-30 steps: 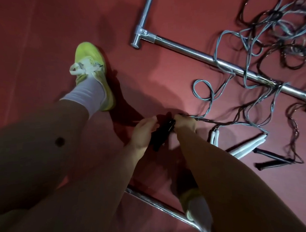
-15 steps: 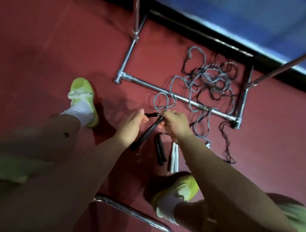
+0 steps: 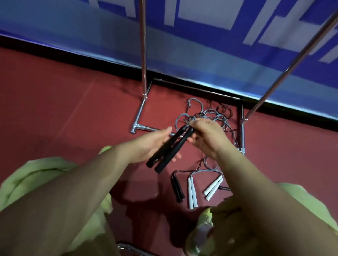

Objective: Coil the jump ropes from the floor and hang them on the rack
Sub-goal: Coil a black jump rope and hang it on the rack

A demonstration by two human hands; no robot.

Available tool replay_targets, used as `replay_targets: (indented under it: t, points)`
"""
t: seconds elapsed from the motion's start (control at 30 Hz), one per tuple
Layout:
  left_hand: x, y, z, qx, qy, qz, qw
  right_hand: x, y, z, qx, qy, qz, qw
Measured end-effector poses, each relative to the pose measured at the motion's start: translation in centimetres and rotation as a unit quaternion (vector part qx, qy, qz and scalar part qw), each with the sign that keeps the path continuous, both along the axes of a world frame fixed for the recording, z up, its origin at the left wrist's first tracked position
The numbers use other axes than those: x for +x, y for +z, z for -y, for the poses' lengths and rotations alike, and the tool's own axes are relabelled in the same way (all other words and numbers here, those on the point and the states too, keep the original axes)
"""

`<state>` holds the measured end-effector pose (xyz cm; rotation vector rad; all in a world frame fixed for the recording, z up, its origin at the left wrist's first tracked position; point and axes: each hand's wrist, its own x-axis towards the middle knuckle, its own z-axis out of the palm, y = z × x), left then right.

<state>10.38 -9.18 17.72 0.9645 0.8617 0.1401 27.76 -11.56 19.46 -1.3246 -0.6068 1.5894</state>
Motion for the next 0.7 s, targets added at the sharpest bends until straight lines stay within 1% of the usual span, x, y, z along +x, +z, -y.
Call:
replay_targets:
  t: [0.07,0.13,0.2,0.27,0.33,0.4,0.47,0.57,0.63,0.7]
  points:
    - [-0.1,1.4,0.4,0.008,-0.019,-0.028,0.999,0.1,0.7,0.4,-0.001,-0.006,-0.002,1.0]
    - [-0.1,2.1,0.8,0.012,-0.021,-0.051,0.998,0.0,0.8,0.6,0.004,0.0,0.044,0.999]
    - [-0.3,2.2,1.1,-0.009,-0.005,-0.044,0.999,0.2,0.5,0.7,0.024,0.009,0.152,0.988]
    - [-0.7,1.9,1.1,-0.043,0.006,-0.026,0.999,0.8,0.1,0.6,0.059,0.023,0.261,0.963]
    - [-1.0,1.5,0.9,-0.074,-0.003,-0.001,0.997,1.3,-0.3,0.3,0.094,0.081,0.317,0.941]
    - [-1.1,1.0,0.5,-0.102,-0.012,0.019,0.995,1.2,-0.5,0.2,0.105,0.157,0.339,0.922]
    - [-0.9,0.5,0.3,-0.139,-0.031,0.037,0.989,0.8,-0.9,0.0,0.107,0.211,0.357,0.904]
    - [0.0,0.0,0.3,-0.221,-0.052,0.067,0.972,0.7,-1.4,0.0,0.1,0.233,0.359,0.898]
    - [0.9,-0.1,0.3,-0.239,-0.055,0.071,0.967,1.0,-1.5,-0.1,0.095,0.226,0.344,0.907]
    - [1.6,-0.3,0.0,-0.224,-0.041,0.083,0.97,1.5,-1.5,-0.2,0.063,0.188,0.28,0.939]
